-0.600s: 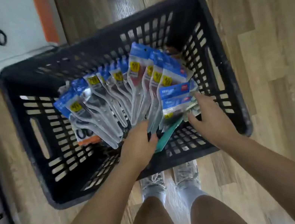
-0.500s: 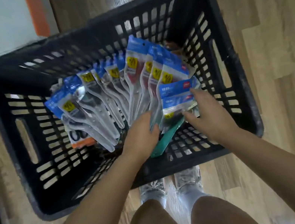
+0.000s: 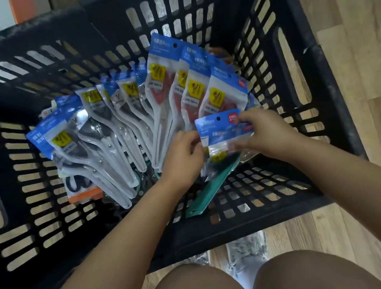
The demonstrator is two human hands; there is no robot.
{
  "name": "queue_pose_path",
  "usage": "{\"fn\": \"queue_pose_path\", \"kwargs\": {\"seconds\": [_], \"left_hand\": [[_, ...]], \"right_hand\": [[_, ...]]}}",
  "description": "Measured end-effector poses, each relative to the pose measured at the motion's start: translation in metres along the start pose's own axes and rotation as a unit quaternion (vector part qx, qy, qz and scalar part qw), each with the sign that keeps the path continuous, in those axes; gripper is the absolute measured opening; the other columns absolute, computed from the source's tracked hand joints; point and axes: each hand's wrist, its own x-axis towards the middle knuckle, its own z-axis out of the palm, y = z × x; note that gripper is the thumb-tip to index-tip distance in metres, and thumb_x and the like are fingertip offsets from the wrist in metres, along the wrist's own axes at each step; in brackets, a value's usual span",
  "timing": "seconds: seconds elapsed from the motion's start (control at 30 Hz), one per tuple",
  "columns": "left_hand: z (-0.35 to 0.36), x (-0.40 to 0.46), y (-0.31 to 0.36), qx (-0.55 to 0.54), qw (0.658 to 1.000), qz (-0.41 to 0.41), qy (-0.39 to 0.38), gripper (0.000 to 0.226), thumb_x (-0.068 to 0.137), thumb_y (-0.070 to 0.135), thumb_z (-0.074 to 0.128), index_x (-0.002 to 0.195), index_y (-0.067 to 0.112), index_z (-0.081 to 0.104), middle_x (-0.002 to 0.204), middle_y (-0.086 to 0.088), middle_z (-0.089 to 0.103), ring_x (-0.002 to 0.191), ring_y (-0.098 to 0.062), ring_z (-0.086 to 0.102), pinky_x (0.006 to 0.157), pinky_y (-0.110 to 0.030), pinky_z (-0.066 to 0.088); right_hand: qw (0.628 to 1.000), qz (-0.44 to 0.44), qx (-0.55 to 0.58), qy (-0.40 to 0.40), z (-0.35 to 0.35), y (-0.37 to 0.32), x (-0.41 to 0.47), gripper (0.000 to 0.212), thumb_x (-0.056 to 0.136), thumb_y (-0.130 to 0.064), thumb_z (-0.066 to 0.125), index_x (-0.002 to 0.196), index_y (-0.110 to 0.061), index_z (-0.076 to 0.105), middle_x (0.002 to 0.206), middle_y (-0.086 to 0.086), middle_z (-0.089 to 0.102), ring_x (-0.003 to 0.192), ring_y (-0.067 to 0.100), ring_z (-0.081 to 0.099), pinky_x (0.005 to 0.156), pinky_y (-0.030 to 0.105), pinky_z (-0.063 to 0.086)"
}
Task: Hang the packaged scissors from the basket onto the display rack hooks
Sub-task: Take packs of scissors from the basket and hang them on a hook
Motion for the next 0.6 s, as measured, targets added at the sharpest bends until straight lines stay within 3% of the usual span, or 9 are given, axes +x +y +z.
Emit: {"fn": "queue_pose_path", "kwargs": {"seconds": [0.07,0.17,0.23,0.4,0.5,0.6], "left_hand": [[0.0,0.0,0.003,-0.094,0.993,-0.068,-0.003,0.019,0.094,0.006,0.044,0.095,0.006,0.063,0.094,-0.006,0.049,0.089,-0.016,0.048,0.086,-0.034,0.04],[0.001,-0.003,0.008,-0.162,0.979,-0.116,-0.035,0.029,0.099,0.021,0.045,0.092,-0.002,0.062,0.087,-0.011,0.054,0.08,-0.018,0.048,0.07,-0.027,0.041],[0.004,-0.005,0.008,-0.18,0.976,-0.116,-0.041,0.034,0.1,0.022,0.043,0.103,-0.007,0.06,0.091,-0.013,0.054,0.082,-0.017,0.047,0.064,-0.021,0.037],[0.005,-0.006,0.009,-0.177,0.979,-0.097,0.004,0.018,0.102,0.02,0.036,0.101,0.01,0.052,0.092,-0.008,0.053,0.075,-0.011,0.047,0.055,-0.006,0.036],[-0.006,-0.004,0.016,-0.204,0.974,-0.085,0.041,0.018,0.102,0.021,0.036,0.099,0.01,0.051,0.082,0.001,0.052,0.066,-0.002,0.044,0.053,-0.005,0.036],[-0.027,0.009,0.026,-0.244,0.962,-0.083,0.087,0.02,0.102,0.023,0.036,0.092,0.015,0.051,0.077,0.007,0.052,0.065,-0.001,0.047,0.056,-0.006,0.04]], "right_hand": [[1.0,0.011,0.006,0.004,-0.001,0.001,-0.001,0.019,0.075,-0.02,0.077,0.076,-0.018,0.057,0.092,-0.003,0.058,0.095,0.017,0.057,0.08,0.036,0.051],[0.999,0.028,0.034,0.008,-0.001,0.002,0.0,0.024,0.076,-0.017,0.076,0.069,-0.019,0.053,0.091,-0.003,0.058,0.093,0.014,0.056,0.071,0.028,0.047],[0.998,0.033,0.057,0.01,-0.002,0.0,0.0,0.02,0.077,-0.017,0.075,0.074,-0.018,0.055,0.09,-0.006,0.057,0.09,0.011,0.055,0.066,0.022,0.044],[0.989,0.035,0.142,0.012,-0.004,-0.007,-0.006,0.013,0.077,-0.015,0.075,0.081,-0.015,0.062,0.085,-0.014,0.06,0.087,0.006,0.058,0.074,0.024,0.05],[0.977,0.05,0.205,0.039,-0.009,-0.018,-0.006,0.013,0.076,-0.016,0.076,0.084,-0.017,0.067,0.09,-0.005,0.067,0.088,0.011,0.065,0.078,0.032,0.055],[0.948,0.038,0.31,0.063,-0.018,-0.041,0.004,0.016,0.077,-0.012,0.074,0.087,-0.021,0.067,0.09,-0.001,0.071,0.085,0.012,0.069,0.075,0.026,0.057]]}}
